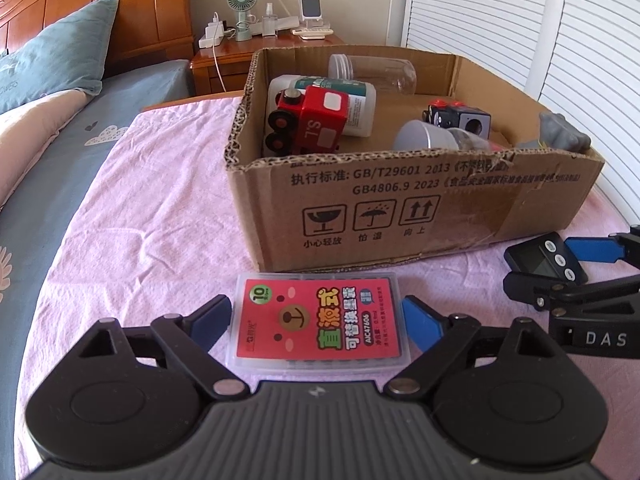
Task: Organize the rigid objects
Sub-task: 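Close the right tool on the black timer while the left tool grasps the red card pack, then carry the timer and card pack over the box and release both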
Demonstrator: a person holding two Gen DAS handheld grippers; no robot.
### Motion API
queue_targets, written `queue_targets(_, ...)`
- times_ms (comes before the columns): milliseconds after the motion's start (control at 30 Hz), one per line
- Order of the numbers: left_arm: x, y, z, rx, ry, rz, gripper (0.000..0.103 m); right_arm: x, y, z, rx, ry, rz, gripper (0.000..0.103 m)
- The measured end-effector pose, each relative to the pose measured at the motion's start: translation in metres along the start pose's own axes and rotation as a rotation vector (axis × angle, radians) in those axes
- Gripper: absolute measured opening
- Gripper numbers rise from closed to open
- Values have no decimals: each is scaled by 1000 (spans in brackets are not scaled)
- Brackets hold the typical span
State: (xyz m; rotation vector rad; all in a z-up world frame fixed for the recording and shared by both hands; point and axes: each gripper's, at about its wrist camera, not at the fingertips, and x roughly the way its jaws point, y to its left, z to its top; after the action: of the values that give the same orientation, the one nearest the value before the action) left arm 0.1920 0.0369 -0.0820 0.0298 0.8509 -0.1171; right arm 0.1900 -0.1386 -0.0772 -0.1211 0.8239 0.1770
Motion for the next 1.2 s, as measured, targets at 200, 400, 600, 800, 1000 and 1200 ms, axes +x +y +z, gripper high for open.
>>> queue_targets(200,0,0,1,8,4,-6,89,-1,1,2,4,12,-6,76)
queue_targets(400,-1,1,2,20,9,-16,89,-3,2,1,12,23,-12,75)
queue_targets(600,-4,1,3,61,32,-52,89,-9,3,-2,2,38,1,75)
queue_targets(800,-19,-3,3,121,27,-79,89,-24,3,-5,-16,29,15,75)
queue_targets(1000,-40,-3,4,165,23,-119,89,-46,3,-5,-88,11,46,75)
queue_targets(1200,-61,-4,10,203,11,-153,89,-65,4,-1,-145,-13,57,75)
